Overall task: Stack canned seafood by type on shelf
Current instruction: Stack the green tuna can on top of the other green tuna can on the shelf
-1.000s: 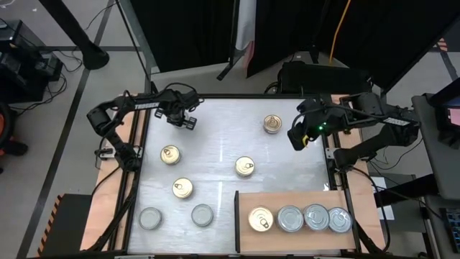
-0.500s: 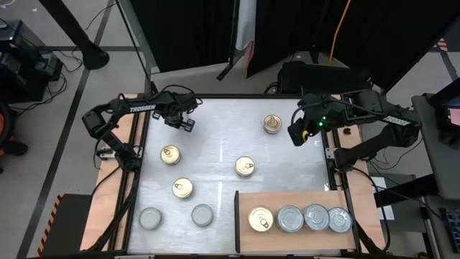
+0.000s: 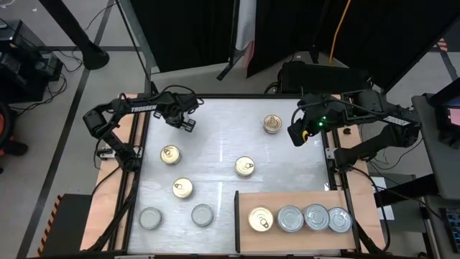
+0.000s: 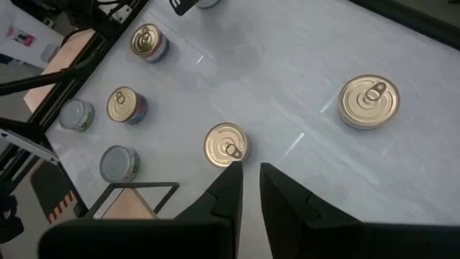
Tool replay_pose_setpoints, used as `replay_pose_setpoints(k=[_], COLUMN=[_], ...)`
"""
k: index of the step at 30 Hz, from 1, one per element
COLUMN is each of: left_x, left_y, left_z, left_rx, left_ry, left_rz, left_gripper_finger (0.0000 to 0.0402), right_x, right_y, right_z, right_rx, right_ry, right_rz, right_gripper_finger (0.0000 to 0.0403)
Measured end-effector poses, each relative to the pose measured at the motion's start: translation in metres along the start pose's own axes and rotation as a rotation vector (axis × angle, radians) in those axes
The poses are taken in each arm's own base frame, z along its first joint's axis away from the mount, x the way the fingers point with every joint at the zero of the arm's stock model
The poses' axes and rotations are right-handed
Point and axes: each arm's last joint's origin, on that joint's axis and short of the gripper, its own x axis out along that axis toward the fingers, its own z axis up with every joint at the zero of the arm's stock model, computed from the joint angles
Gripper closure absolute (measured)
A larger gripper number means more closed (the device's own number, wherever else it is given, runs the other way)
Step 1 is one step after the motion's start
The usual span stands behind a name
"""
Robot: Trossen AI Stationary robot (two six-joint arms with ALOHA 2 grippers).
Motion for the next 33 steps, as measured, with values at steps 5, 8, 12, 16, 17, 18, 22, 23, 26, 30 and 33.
replay_pose_setpoints(k=[5,8,12,16,17,18,22,23,26,30,33], left_x=[0.0,0.0,0.008,0.019,0.02,0.019,0.023,0.022,0.014,-0.012,-0.047], left_y=[0.001,0.0,-0.001,0.0,-0.001,-0.001,-0.002,-0.003,-0.005,-0.002,0.005], left_z=[-0.001,-0.002,-0.008,-0.021,-0.023,-0.024,-0.033,-0.035,-0.043,-0.053,-0.055], left_rx=[0.007,0.012,0.013,0.045,0.052,0.053,0.065,0.063,0.078,0.091,0.132], left_ry=[0.012,0.011,0.003,0.074,0.08,0.07,0.107,0.109,0.151,0.175,0.116], left_rz=[0.01,0.01,0.017,0.049,0.053,0.047,0.075,0.077,0.042,-0.056,-0.137], left_gripper_finger=[0.0401,0.0401,0.0401,0.0401,0.0401,0.0401,0.0401,0.0401,0.0401,0.0401,0.0393], right_x=[0.0,0.0,0.0,0.0,0.0,0.0,0.0,0.0,0.0,0.0,0.0], right_y=[0.0,0.0,0.0,0.0,0.0,0.0,0.0,0.0,0.0,0.0,0.0], right_z=[0.0,0.0,0.0,0.0,0.0,0.0,0.0,0.0,0.0,0.0,0.0], right_rx=[0.002,0.002,0.002,0.003,0.003,0.002,0.001,0.0,-0.002,-0.005,-0.008], right_ry=[-0.002,-0.002,-0.002,-0.002,-0.002,-0.002,-0.003,-0.003,-0.003,-0.005,-0.006], right_rz=[0.003,0.005,0.005,0.006,0.005,0.006,0.006,0.006,0.005,0.003,0.003], right_gripper_finger=[0.0362,0.0362,0.0362,0.0362,0.0362,0.0362,0.0362,0.0362,0.0362,0.0362,0.0362])
